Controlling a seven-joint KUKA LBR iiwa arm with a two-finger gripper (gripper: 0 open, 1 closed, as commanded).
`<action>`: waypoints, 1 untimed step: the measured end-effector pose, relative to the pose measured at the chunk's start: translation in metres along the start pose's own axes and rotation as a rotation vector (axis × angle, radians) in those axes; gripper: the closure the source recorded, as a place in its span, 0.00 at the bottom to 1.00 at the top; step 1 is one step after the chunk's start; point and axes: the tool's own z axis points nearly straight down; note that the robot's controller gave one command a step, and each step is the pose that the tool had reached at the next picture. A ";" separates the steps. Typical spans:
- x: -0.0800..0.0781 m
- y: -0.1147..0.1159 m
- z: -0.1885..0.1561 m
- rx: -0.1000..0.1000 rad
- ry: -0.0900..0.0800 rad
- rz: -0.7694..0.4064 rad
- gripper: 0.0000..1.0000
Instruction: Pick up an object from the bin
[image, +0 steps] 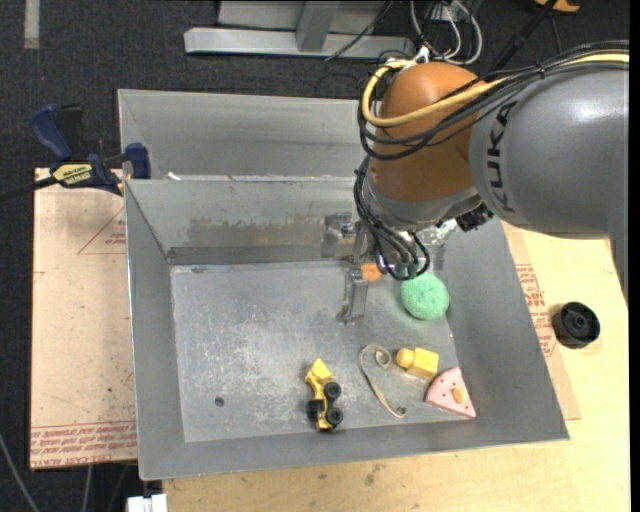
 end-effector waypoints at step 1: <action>-0.001 0.000 -0.005 0.000 -0.008 0.001 0.00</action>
Offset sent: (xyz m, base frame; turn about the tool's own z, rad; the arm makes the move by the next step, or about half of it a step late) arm -0.0299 -0.0261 -0.1000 -0.0107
